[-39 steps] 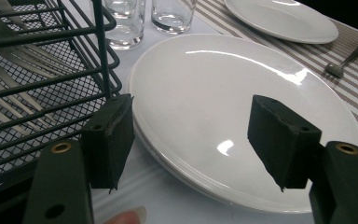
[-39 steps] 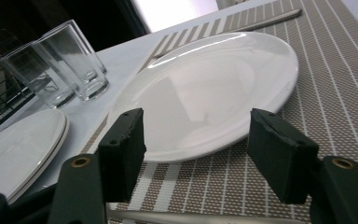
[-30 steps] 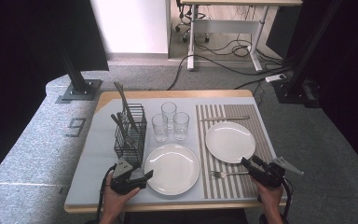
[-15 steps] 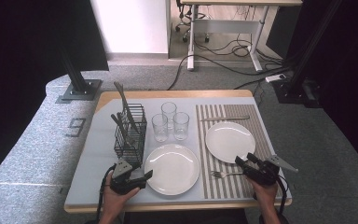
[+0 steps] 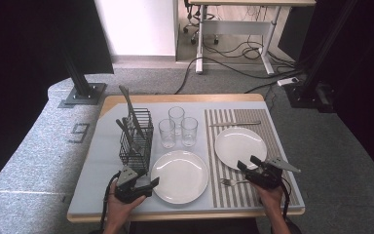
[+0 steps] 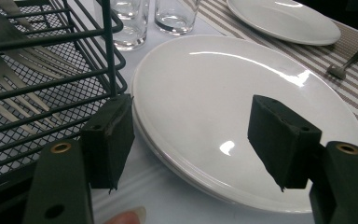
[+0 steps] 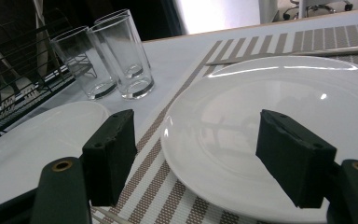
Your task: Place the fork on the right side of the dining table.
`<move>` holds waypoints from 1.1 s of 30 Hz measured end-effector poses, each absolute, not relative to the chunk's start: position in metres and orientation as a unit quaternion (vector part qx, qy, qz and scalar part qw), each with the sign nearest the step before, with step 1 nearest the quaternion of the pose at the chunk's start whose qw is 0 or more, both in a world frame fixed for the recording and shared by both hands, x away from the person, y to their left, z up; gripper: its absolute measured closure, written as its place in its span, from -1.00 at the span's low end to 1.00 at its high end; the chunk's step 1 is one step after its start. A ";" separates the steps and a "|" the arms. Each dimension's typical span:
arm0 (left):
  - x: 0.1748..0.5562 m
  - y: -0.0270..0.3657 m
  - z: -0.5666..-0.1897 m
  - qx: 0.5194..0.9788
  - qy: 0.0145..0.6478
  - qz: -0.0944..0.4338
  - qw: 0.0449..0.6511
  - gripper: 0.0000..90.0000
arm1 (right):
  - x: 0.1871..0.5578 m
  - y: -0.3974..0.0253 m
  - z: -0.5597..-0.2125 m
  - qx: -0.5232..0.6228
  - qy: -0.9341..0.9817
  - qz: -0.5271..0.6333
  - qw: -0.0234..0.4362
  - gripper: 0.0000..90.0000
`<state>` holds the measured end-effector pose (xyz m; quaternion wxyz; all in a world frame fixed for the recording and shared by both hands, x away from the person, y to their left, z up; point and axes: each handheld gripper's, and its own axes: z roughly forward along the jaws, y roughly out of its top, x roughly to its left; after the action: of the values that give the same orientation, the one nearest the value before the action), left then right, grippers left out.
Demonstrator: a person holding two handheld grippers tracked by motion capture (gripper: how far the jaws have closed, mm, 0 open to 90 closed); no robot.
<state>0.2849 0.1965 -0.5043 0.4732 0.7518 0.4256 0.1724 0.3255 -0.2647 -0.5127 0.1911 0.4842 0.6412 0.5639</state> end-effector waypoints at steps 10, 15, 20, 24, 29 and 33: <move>0.285 0.198 -0.504 0.751 0.426 0.173 0.474 -0.30 | 0.336 -0.255 -0.507 0.478 0.643 0.570 0.181 -0.37; 0.285 0.198 -0.503 0.750 0.426 0.174 0.474 -0.30 | 0.340 -0.250 -0.504 0.472 0.646 0.572 0.180 -0.37; 0.285 0.198 -0.504 0.751 0.427 0.174 0.474 -0.30 | 0.343 -0.244 -0.499 0.467 0.650 0.573 0.176 -0.37; 0.285 0.198 -0.504 0.751 0.426 0.174 0.473 -0.30 | 0.346 -0.242 -0.495 0.463 0.653 0.572 0.177 -0.36; 0.285 0.197 -0.504 0.751 0.426 0.174 0.473 -0.30 | 0.350 -0.240 -0.488 0.458 0.655 0.574 0.176 -0.36; 0.285 0.197 -0.504 0.751 0.426 0.173 0.473 -0.30 | 0.354 -0.235 -0.482 0.451 0.660 0.574 0.178 -0.36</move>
<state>0.2847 0.1973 -0.5038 0.4730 0.7513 0.4264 0.1734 0.3539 -0.2353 -0.4818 0.1778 0.4512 0.6598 0.5739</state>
